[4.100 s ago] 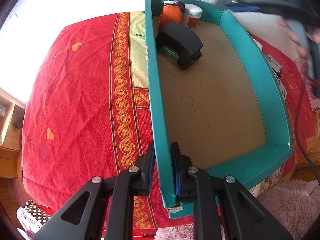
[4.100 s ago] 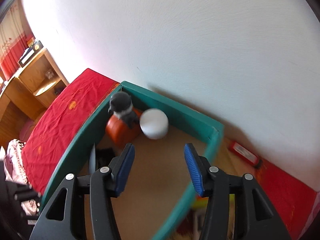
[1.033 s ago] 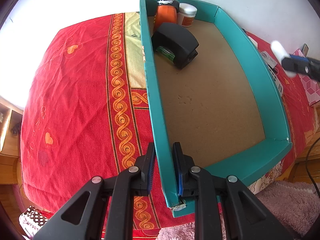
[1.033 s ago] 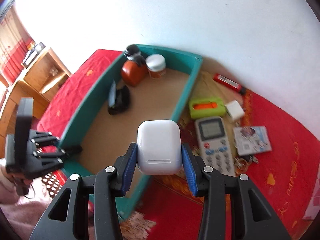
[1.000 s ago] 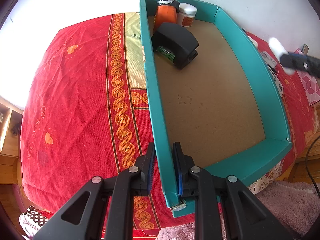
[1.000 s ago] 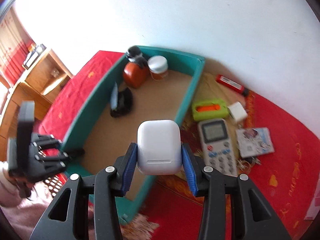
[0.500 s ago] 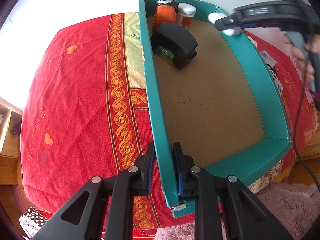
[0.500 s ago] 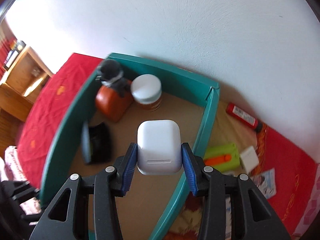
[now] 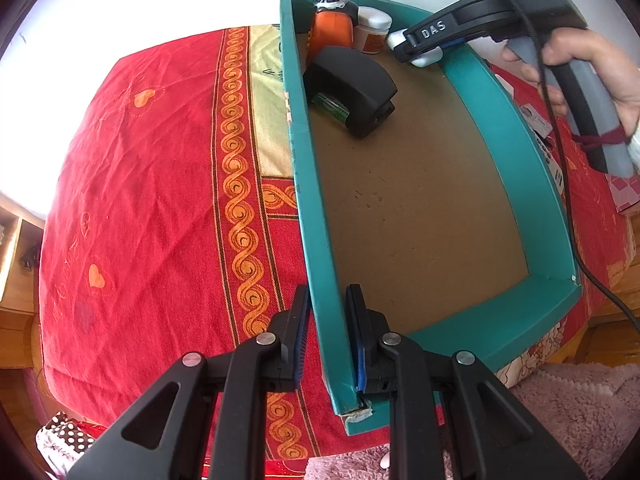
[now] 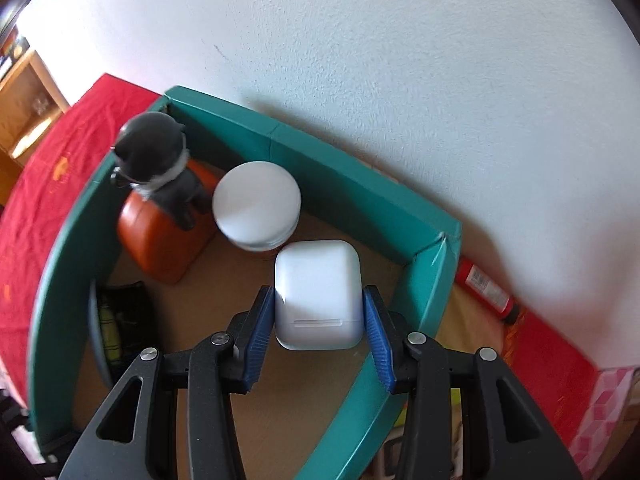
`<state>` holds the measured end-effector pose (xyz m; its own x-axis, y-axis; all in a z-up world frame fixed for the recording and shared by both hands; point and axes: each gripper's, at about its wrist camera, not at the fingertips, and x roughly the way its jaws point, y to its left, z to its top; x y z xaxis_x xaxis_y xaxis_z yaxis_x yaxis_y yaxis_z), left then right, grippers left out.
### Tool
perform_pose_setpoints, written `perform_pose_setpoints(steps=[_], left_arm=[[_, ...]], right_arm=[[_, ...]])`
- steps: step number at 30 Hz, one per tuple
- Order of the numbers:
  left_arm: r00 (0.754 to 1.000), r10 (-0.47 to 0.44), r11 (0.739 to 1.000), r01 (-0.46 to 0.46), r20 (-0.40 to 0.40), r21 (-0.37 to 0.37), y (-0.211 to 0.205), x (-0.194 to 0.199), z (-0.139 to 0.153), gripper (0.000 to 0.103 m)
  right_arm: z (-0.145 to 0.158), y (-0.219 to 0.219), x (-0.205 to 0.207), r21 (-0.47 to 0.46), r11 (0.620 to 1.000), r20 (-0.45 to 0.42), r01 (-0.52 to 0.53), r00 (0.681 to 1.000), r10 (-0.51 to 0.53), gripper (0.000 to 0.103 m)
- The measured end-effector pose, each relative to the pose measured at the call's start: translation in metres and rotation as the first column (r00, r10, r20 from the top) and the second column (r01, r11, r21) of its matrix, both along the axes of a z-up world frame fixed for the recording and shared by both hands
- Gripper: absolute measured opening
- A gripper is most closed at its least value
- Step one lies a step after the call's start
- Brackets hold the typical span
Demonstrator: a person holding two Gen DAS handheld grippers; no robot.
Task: Organize objects
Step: 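Carry the earbud case into the tray beside the jar and open the right tool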
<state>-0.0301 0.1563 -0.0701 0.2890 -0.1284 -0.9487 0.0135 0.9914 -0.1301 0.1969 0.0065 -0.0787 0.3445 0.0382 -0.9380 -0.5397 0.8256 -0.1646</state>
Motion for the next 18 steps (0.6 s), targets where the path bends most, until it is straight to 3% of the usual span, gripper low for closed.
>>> perform_pose_setpoints(steps=[14,18], left_arm=[[1.0,-0.001,1.0,0.001,-0.002,-0.001,0.004,0.0,0.0,0.018],[1.0,-0.001,1.0,0.001,-0.002,-0.001,0.004,0.0,0.0,0.018]], right_arm=[[-0.009,0.001,0.022,0.002,1.0,-0.006,-0.006,1.0,0.006,0.045],[0.002,-0.002,0.018,0.025,1.0,0.034,-0.004,0.999,0.003,0.056]])
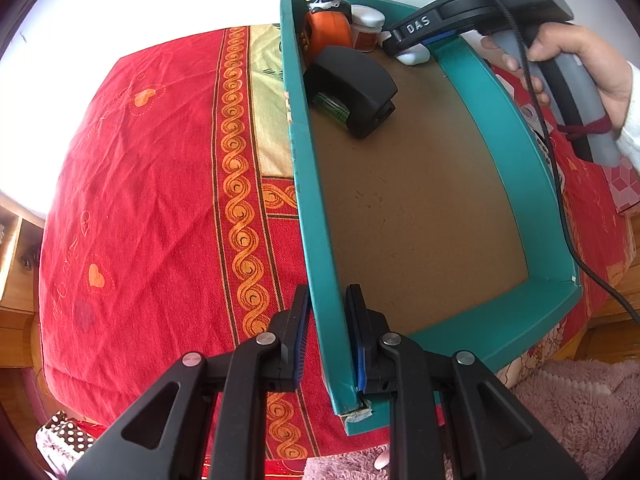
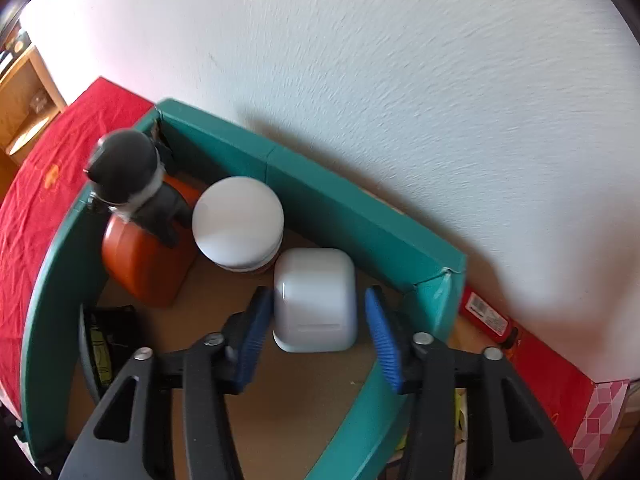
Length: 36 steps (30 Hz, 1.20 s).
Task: Organize objects
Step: 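Carry the earbud case into the tray beside the jar and open the right tool, then move the right tool to the white remote control and grasp it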
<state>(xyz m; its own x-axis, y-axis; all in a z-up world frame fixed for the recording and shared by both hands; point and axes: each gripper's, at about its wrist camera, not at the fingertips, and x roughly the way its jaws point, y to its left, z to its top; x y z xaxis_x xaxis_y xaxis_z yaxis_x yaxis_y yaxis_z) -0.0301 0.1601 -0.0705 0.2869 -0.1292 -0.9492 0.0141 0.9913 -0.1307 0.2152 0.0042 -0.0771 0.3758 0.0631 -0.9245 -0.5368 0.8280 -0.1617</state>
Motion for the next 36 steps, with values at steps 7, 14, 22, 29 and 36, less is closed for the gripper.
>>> perform_pose_setpoints(steps=[7,14,22,29,36], left_arm=[[1.0,-0.004,1.0,0.004,-0.003,0.001,0.0,0.001,-0.001,0.018],[1.0,-0.001,1.0,0.001,0.003,-0.004,0.001,0.001,-0.001,0.018],[1.0,-0.008,1.0,0.008,-0.001,-0.001,0.001,0.001,0.0,0.018],[1.0,-0.013,1.0,0.013,-0.013,0.01,-0.003,0.006,-0.001,0.018],[1.0,-0.016,1.0,0.016,-0.012,0.016,-0.007,0.009,-0.003,0.018]], right_arm=[[0.035,-0.022,-0.022,0.1,0.995,0.026,0.01,1.0,-0.013,0.057],[0.074,-0.084,-0.064,0.165,0.985,0.053,0.05,0.997,-0.06,0.057],[0.043,-0.157,-0.1,0.121,0.979,-0.036,0.165,0.986,-0.162,0.057],[0.009,-0.17,-0.117,0.102,0.978,-0.097,0.182,0.98,-0.172,0.064],[-0.008,-0.158,-0.115,0.069,0.982,-0.082,0.178,0.982,-0.172,0.073]])
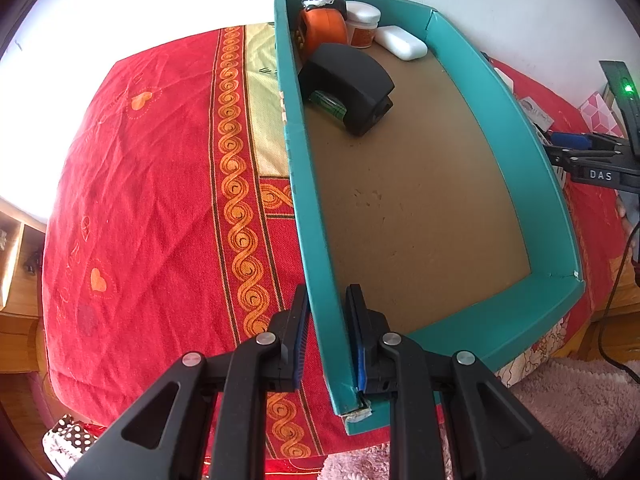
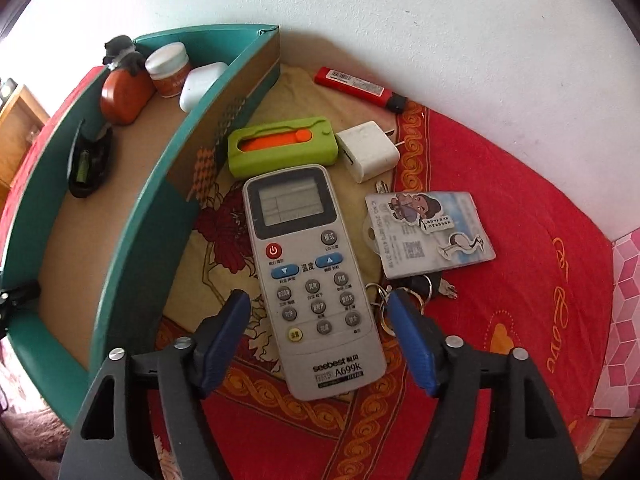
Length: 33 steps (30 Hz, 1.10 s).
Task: Organize objects
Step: 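Move the right tool to the white remote control and grasp it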
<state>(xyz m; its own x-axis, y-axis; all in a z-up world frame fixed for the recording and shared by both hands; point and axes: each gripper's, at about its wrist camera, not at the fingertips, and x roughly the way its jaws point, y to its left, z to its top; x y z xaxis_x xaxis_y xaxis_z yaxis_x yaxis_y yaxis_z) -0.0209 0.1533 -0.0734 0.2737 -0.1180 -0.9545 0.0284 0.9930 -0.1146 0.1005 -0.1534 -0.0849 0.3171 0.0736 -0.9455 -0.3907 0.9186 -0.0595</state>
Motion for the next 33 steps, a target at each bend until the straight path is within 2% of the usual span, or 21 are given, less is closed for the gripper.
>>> perform_pose_setpoints(steps=[8,17,18,21,28,33], left_arm=[[1.0,0.005,1.0,-0.005,0.004,-0.004,-0.001,-0.002,0.002,0.018],[1.0,0.007,1.0,-0.007,0.005,-0.004,0.0,-0.003,0.003,0.018],[1.0,0.006,1.0,-0.006,0.005,-0.004,0.0,-0.003,0.003,0.018],[1.0,0.008,1.0,-0.008,0.005,-0.005,0.0,-0.003,0.003,0.018],[1.0,0.005,1.0,-0.005,0.003,-0.003,0.0,-0.003,0.003,0.018],[1.0,0.003,1.0,-0.003,0.003,-0.002,0.0,-0.002,0.003,0.018]], right_arm=[[-0.014,0.021,0.005,-0.018,1.0,-0.016,-0.009,1.0,0.008,0.073],[-0.009,0.024,0.009,-0.001,1.0,-0.017,-0.004,1.0,0.004,0.075],[-0.01,0.024,0.009,-0.002,1.0,-0.013,-0.002,1.0,0.002,0.073],[-0.009,0.019,0.009,0.003,1.0,-0.017,0.005,1.0,-0.005,0.059],[-0.008,0.021,0.009,0.036,0.999,-0.078,-0.005,0.997,0.008,0.057],[-0.008,0.027,0.018,0.035,0.999,-0.067,0.016,0.998,-0.013,0.058]])
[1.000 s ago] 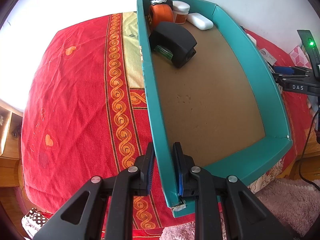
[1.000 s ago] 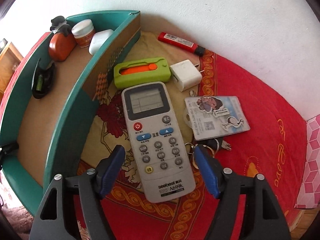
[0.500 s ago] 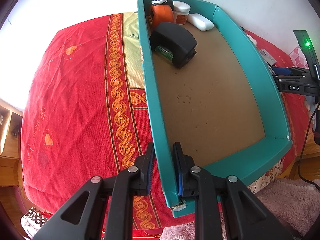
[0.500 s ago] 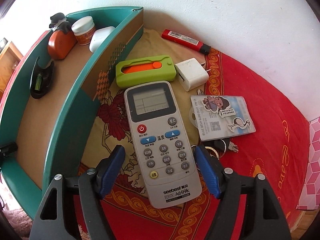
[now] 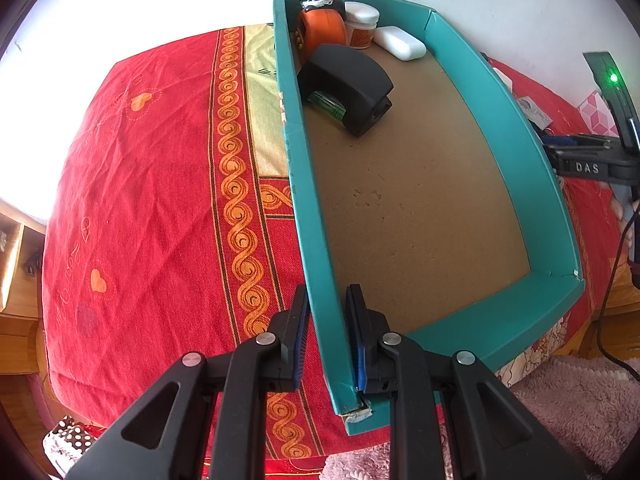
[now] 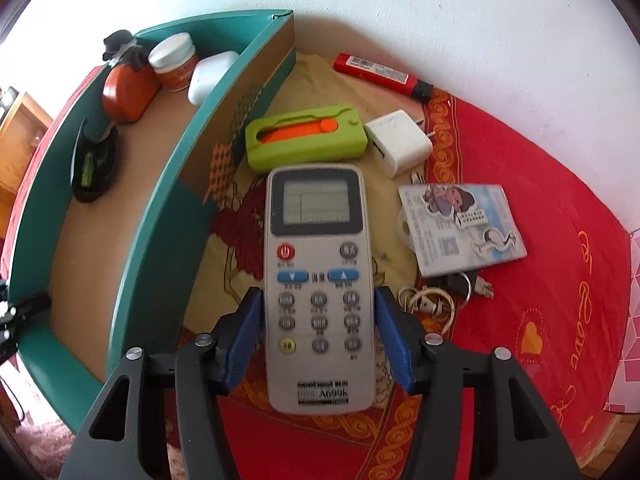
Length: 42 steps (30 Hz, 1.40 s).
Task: Organize objects
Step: 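Move the right tool to the white remote control and grasp it, then carry the remote into the tray beside the earbud case and release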
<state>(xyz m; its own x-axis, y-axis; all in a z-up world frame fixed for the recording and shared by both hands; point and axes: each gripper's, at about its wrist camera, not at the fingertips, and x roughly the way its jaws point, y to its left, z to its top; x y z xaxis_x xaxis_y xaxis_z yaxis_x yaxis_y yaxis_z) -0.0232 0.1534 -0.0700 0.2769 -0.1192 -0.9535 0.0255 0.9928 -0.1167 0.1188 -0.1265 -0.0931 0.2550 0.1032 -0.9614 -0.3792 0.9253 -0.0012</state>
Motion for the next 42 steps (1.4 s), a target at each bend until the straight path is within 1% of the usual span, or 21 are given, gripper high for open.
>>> perform_pose_setpoints(steps=[1,5,8,14,17,23,26,34,37,42], left_arm=[[1.0,0.0,1.0,0.0,0.0,0.0,0.0,0.0,0.0,0.018],[1.0,0.001,1.0,-0.001,0.001,0.0,-0.001,0.0,0.0,0.018],[1.0,0.001,1.0,-0.001,0.001,0.0,-0.001,0.0,0.0,0.019],[1.0,0.0,1.0,0.0,0.001,0.0,-0.001,0.0,0.0,0.019],[1.0,0.001,1.0,-0.001,0.0,0.001,-0.001,0.0,0.0,0.019],[1.0,-0.002,1.0,0.002,0.001,0.001,-0.001,0.0,0.0,0.019],[1.0,-0.003,1.0,0.003,0.002,0.001,-0.002,0.001,0.001,0.019],[1.0,-0.006,1.0,0.006,0.008,-0.001,-0.003,0.0,0.002,0.019],[1.0,-0.005,1.0,0.005,0.007,-0.001,-0.003,0.0,0.002,0.019],[1.0,-0.014,1.0,0.014,-0.002,0.005,-0.005,0.002,0.003,0.019]], right_arm=[[-0.004,0.002,0.001,0.001,1.0,0.002,0.004,1.0,-0.004,0.058],[-0.005,0.007,0.01,0.005,1.0,0.012,0.009,1.0,-0.009,0.06],[-0.006,0.008,0.012,0.008,1.0,0.025,0.011,1.0,-0.011,0.056],[-0.002,0.002,0.005,0.028,0.999,0.027,0.036,0.999,-0.037,0.056],[0.006,-0.012,-0.002,0.076,0.995,0.018,0.06,0.998,-0.061,0.056],[0.03,-0.027,-0.011,0.104,0.992,0.049,0.077,0.995,-0.082,0.055],[0.046,-0.03,-0.016,0.11,0.991,0.079,0.071,0.994,-0.08,0.055],[0.078,-0.025,-0.033,0.135,0.99,0.153,0.047,0.986,-0.067,0.055],[0.094,-0.024,-0.041,0.16,0.986,0.168,0.039,0.984,-0.066,0.055],[0.117,-0.009,-0.044,0.208,0.978,0.197,-0.018,0.98,-0.024,0.055]])
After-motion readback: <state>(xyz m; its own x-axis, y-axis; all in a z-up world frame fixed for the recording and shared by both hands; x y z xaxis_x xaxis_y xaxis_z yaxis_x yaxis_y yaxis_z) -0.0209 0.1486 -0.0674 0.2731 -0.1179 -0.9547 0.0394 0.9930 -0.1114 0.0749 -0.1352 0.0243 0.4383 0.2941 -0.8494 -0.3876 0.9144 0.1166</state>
